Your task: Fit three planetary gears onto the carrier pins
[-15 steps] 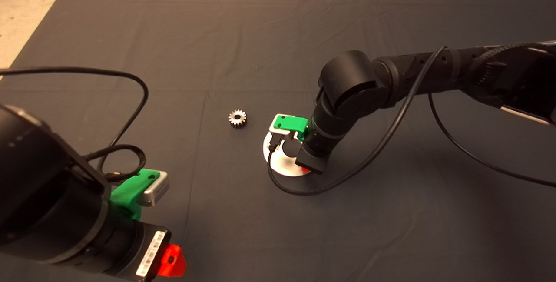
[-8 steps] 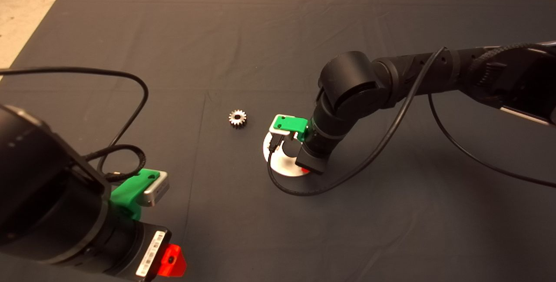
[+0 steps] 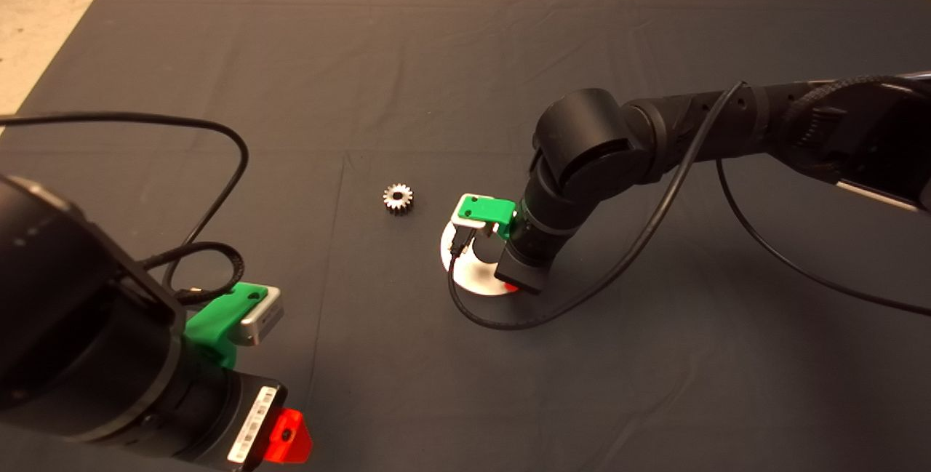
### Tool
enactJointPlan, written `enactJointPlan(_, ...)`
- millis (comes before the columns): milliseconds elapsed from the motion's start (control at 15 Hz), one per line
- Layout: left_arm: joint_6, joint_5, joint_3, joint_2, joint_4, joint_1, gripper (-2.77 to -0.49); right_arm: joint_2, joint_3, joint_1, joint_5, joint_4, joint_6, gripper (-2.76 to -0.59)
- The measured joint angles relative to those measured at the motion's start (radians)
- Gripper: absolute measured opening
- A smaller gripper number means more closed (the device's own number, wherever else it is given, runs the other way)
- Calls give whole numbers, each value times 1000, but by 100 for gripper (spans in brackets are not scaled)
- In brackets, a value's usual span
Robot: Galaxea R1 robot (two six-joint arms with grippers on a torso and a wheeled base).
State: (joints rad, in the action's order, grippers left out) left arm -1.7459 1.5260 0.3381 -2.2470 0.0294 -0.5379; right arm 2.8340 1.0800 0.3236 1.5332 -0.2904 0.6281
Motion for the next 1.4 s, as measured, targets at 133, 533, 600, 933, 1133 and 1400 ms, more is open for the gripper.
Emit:
enactJointPlan(133,0,0,0,0,0,0,-51,0,0,0,0,0,0,-231)
enactJointPlan(533,0,0,0,0,0,0,-51,-1,-1,-5,0,0,-2,-231)
enactJointPlan(600,0,0,0,0,0,0,-51,-1,-1,-5,0,0,-2,-231)
enactJointPlan(933,0,0,0,0,0,0,-51,-1,-1,-5,0,-1,-2,-231)
enactJointPlan(1133,0,0,0,0,0,0,-51,-1,-1,-5,0,-1,-3,-231)
enactJointPlan(1400,0,0,0,0,0,0,-51,-1,-1,-4,0,-1,-3,-231)
